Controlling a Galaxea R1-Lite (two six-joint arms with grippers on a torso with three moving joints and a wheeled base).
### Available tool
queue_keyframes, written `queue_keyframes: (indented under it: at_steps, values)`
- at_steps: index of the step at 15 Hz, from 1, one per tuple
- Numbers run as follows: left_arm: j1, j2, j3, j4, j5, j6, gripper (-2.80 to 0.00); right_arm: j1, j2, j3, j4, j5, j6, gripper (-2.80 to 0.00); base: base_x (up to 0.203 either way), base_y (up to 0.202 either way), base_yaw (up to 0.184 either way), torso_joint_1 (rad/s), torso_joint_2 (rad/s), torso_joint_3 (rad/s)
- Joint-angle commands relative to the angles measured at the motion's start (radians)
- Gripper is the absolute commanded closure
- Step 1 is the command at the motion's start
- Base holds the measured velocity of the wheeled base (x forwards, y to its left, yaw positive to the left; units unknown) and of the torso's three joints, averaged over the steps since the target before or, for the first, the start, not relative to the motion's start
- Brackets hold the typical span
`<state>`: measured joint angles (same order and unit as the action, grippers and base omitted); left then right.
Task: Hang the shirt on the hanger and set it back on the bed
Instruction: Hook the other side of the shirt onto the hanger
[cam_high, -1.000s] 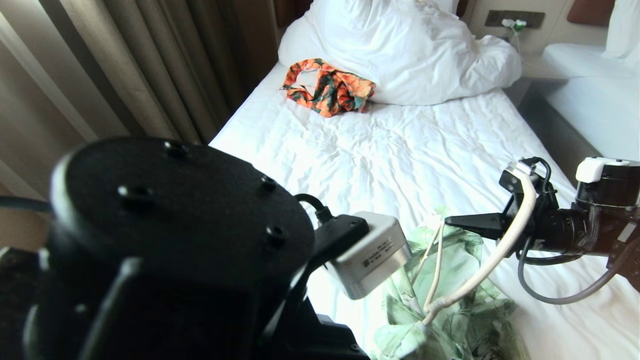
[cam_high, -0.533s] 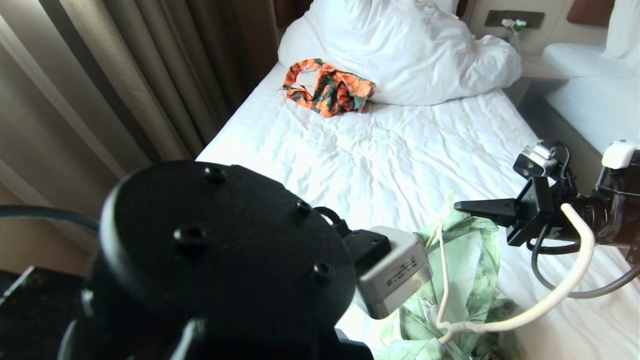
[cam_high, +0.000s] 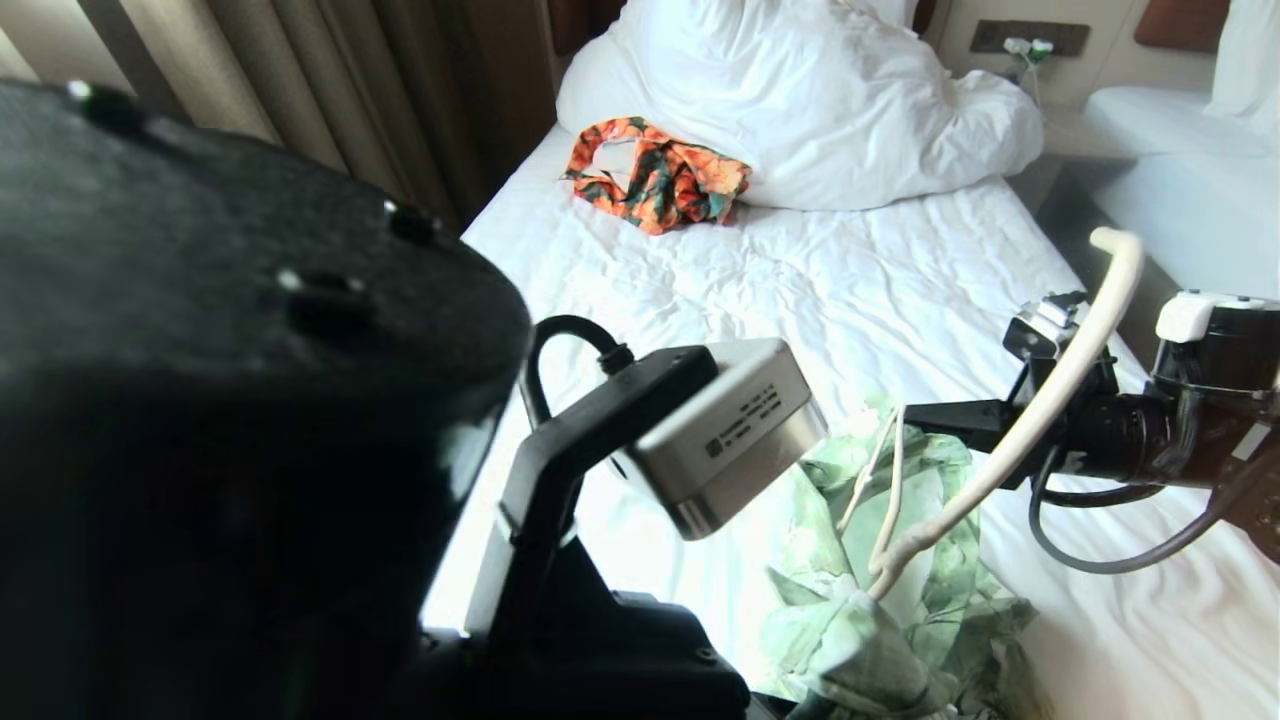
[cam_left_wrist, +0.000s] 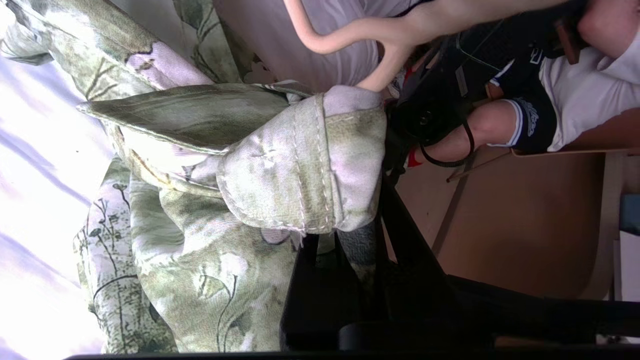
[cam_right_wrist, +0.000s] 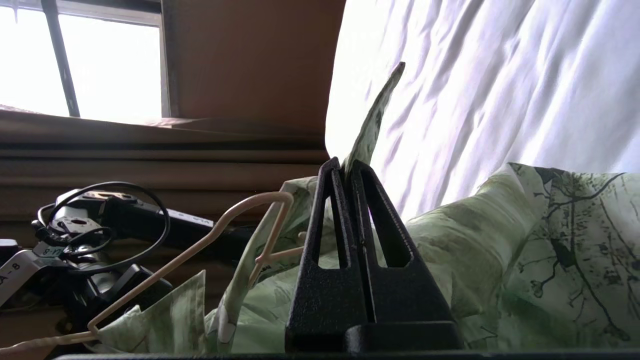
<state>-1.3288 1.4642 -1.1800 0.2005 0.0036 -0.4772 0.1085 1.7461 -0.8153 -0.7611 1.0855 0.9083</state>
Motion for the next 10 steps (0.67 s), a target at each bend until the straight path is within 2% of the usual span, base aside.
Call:
queue_keyframes:
  at_steps: [1,4,10]
  values:
    - [-0.02,-0.016,0.004,0.003,0.0,-0.006,0.0,0.0,0.027,-0.017,-0.004,0.003,0.004,0.0,0.0,0.0,0.0,0.0,0.0,0.0]
    - [-0.071,-0.005,0.011,0.001,-0.001,-0.02,0.0,0.001,0.039,-0.046,-0.004,-0.003,0.004,0.0,0.0,0.0,0.0,0.0,0.0,0.0]
    - [-0.078,0.052,0.011,-0.001,0.0,-0.026,0.0,-0.001,-0.052,-0.041,0.009,-0.001,0.016,0.0,0.0,0.0,0.0,0.0,0.0,0.0]
